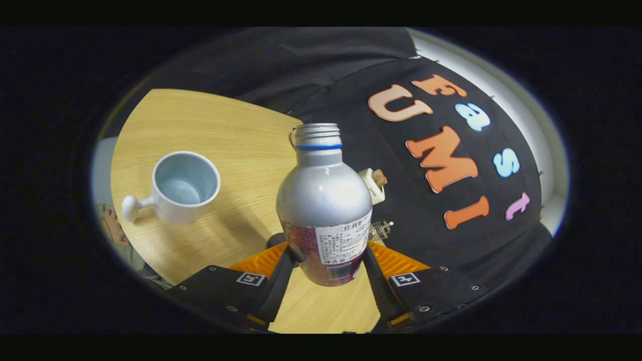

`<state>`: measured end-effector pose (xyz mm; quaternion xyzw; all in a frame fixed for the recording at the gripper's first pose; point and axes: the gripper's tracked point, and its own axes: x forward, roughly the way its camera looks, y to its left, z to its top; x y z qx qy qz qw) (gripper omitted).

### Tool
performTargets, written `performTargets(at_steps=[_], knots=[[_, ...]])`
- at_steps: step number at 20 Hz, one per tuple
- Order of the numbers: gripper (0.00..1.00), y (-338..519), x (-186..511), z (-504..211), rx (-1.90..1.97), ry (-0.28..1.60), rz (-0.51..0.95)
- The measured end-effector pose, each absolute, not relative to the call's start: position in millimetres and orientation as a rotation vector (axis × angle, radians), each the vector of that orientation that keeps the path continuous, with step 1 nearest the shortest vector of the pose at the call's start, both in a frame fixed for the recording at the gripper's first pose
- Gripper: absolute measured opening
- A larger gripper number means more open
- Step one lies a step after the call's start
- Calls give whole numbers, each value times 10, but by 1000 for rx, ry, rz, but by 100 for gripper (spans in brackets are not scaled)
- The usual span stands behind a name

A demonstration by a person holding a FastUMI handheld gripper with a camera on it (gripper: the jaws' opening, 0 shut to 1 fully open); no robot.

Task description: Take the bottle from table, then pour the juice into the cup, finally place the bottle on the coaster

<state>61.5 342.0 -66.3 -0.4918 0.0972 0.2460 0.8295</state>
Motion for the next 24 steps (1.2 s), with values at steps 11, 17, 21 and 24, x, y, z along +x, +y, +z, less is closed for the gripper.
performTargets(at_steps=[11, 17, 21, 24], knots=[[76, 3180, 1075, -660, -363, 329, 534], [75, 3240, 1257, -961, -158, 436, 553], [75, 3301, 1325, -1090, -87, 454, 577], [75, 3317, 1376, -1170, -103, 451, 578]])
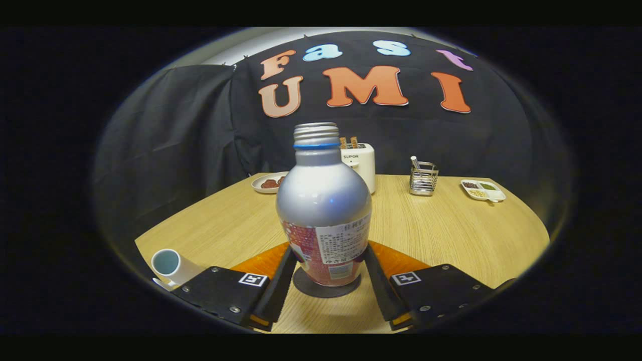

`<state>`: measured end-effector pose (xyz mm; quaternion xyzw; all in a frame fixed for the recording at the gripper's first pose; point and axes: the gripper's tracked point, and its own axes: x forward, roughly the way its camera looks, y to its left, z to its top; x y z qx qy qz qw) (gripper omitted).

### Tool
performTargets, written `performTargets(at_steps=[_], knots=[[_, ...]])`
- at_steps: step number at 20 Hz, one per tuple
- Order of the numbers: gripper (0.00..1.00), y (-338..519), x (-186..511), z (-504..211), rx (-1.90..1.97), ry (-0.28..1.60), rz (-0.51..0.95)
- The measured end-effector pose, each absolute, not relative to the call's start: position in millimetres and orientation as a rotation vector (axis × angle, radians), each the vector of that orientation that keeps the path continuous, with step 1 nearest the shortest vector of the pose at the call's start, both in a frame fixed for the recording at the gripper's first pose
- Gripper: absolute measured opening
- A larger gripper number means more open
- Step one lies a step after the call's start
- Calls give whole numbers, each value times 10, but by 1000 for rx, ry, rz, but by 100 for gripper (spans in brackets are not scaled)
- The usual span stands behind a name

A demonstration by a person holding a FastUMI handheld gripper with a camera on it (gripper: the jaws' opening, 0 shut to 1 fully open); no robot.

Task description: Take the bottle from table, then pour the juice into the cup, finally place the bottle on the coaster

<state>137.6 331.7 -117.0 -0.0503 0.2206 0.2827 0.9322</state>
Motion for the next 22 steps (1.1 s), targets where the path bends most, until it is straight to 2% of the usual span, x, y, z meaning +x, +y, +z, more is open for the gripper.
performTargets(at_steps=[16, 22], knots=[[75, 3404, 1307, -1493, -118, 485, 611], [79, 3391, 1235, -1507, -110, 483, 608]])
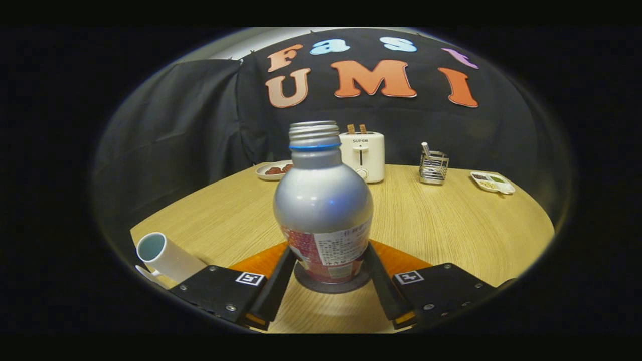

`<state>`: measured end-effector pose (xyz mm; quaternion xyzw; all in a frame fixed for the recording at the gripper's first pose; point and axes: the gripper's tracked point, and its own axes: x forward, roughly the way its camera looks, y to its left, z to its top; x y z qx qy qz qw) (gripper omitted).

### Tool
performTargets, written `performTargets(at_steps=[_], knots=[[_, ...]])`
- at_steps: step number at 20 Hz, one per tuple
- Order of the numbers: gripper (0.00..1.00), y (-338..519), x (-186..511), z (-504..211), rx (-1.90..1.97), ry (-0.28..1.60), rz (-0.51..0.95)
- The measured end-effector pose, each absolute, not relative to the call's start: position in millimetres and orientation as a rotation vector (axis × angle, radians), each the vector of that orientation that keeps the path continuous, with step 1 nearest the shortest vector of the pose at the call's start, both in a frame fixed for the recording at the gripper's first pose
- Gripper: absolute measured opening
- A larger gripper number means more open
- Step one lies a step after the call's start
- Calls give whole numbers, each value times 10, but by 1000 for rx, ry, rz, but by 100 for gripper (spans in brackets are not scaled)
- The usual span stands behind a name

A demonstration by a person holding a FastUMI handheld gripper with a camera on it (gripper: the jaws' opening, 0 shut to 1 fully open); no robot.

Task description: Take the bottle from table, then pour the juice into the cup, finally place the bottle on the coaster

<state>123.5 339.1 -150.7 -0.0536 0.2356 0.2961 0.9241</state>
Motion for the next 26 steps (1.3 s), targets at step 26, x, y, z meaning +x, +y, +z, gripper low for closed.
performTargets(at_steps=[26], knots=[[97, 2056, 408, 163, -87, 203, 396]])
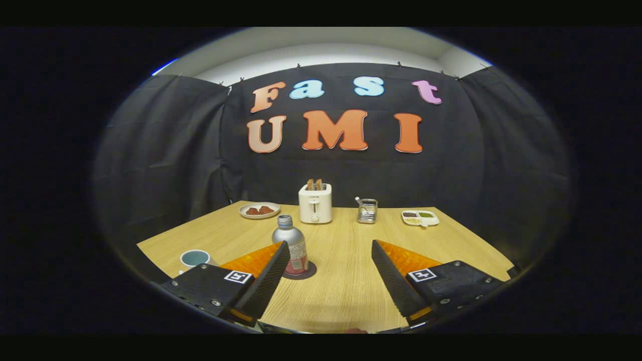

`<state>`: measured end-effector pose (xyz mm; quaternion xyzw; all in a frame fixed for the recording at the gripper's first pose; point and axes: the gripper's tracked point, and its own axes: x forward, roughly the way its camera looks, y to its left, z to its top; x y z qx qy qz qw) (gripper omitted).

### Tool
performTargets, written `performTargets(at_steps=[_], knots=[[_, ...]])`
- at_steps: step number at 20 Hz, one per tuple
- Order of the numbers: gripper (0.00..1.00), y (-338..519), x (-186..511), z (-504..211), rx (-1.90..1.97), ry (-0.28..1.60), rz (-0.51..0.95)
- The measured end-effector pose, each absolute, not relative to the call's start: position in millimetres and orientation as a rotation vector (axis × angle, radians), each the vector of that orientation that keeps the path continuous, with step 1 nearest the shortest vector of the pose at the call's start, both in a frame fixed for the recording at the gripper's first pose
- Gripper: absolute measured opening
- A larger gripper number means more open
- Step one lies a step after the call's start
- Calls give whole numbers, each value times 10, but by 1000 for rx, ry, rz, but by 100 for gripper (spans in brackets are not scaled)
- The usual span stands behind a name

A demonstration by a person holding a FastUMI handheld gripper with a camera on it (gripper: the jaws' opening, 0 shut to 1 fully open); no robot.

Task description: Take the bottle from table, then pour the juice into the cup, finally place the bottle on the coaster

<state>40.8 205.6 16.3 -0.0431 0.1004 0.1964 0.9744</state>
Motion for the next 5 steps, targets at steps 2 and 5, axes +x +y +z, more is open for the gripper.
performTargets(at_steps=[2, 5], knots=[[97, 1906, 323, 211, -99, 187, 373], [97, 1762, 194, 246, -101, 174, 356]])
